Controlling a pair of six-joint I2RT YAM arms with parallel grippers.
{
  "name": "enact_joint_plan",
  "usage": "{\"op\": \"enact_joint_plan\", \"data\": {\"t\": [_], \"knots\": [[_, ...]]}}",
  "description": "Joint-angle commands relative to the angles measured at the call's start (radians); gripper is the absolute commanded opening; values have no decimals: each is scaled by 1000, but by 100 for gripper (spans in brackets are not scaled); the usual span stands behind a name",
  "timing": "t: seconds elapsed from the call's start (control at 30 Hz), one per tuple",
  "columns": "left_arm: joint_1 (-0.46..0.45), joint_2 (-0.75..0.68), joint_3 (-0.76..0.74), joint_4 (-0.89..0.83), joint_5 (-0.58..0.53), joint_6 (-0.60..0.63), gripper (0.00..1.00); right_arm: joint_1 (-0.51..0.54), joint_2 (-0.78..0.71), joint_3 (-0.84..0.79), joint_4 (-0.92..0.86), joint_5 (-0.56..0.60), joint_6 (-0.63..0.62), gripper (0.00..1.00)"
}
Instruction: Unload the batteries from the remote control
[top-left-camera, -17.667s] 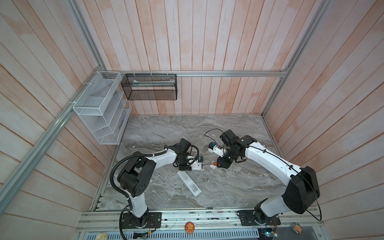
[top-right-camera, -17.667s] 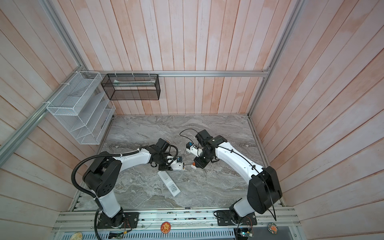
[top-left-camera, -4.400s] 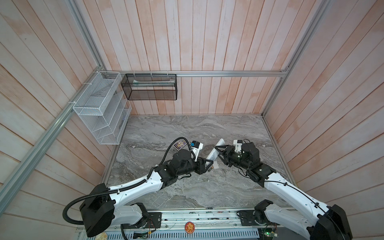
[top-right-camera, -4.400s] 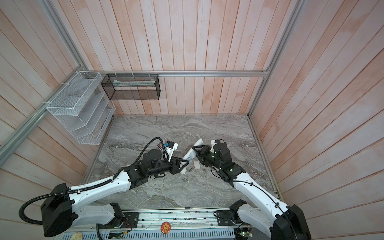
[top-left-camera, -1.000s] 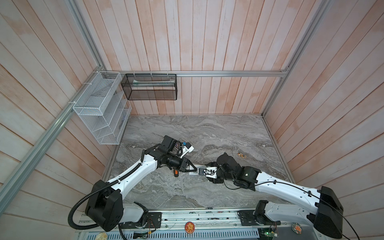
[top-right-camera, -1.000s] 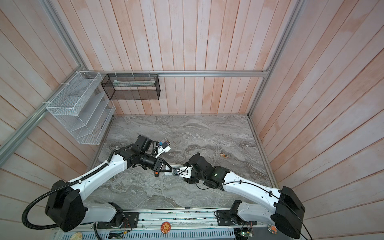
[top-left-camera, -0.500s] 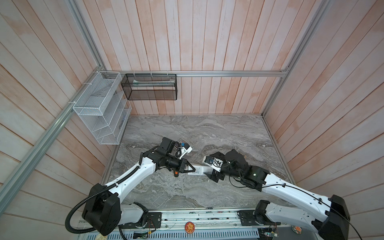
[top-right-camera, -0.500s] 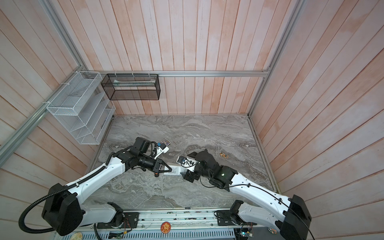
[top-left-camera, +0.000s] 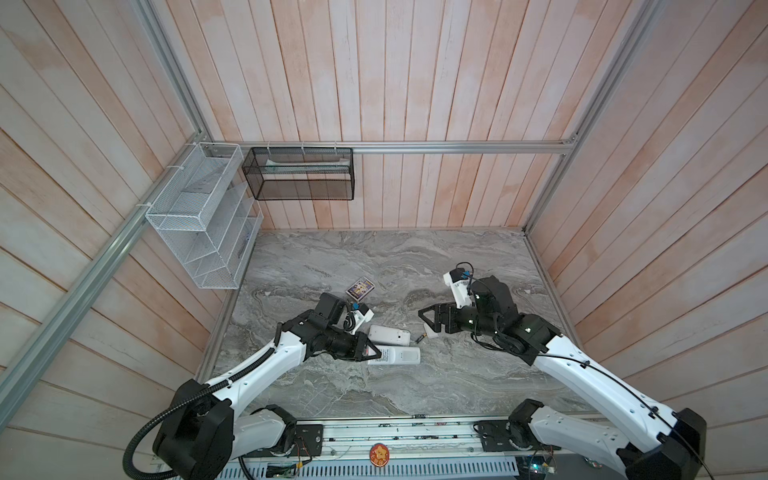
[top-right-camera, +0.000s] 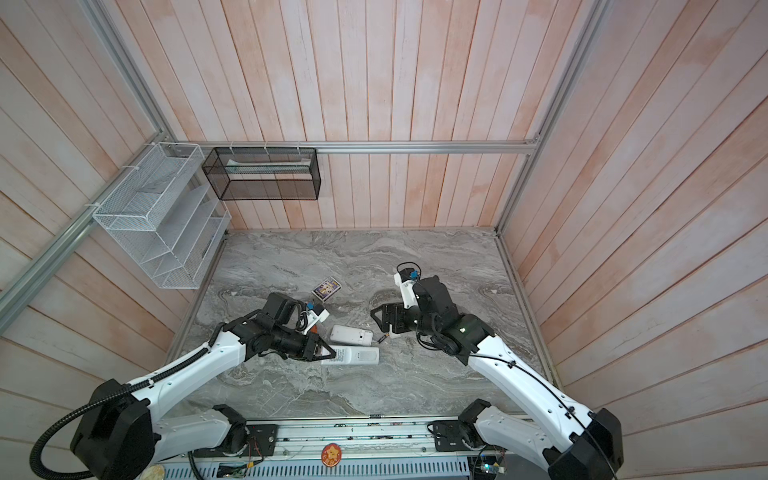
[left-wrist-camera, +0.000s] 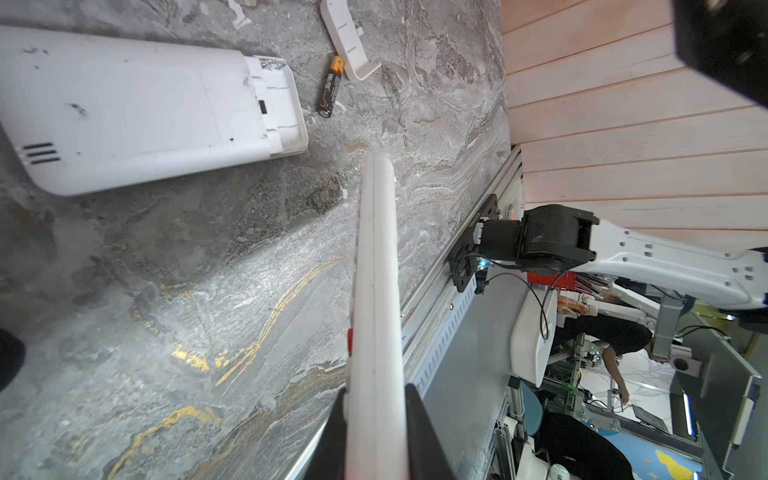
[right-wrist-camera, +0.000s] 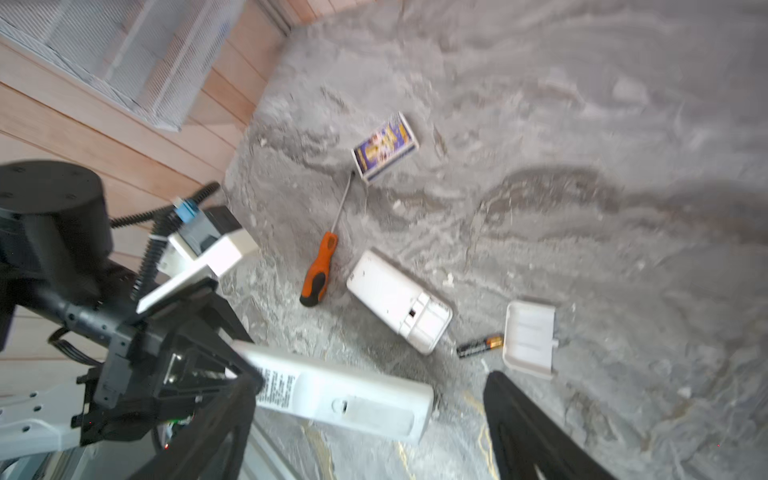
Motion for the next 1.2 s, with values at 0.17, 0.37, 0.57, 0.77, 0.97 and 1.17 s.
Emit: {"op": "enact_joint_plan", "data": {"t": [0.17, 0.37, 0.57, 0.77, 0.97, 1.17], "knots": [[-4, 0, 3, -16, -40, 9, 7, 116, 31, -108, -39, -45, 202, 87], [-4, 15, 4, -22, -41, 10, 7, 194, 109, -155, 61, -20, 286, 97], [-4, 40, -3, -29, -48, -1, 6, 209, 213, -153, 126, -39, 288, 98], [-1, 101, -6, -45, -48, -6, 5, 209, 287, -141, 165, -56, 257, 96], [5, 133, -4, -54, -58, -7, 4, 209, 316, -159, 198, -52, 258, 93], [7, 128, -2, -56, -55, -6, 3, 199, 318, -172, 201, -36, 258, 85]]}}
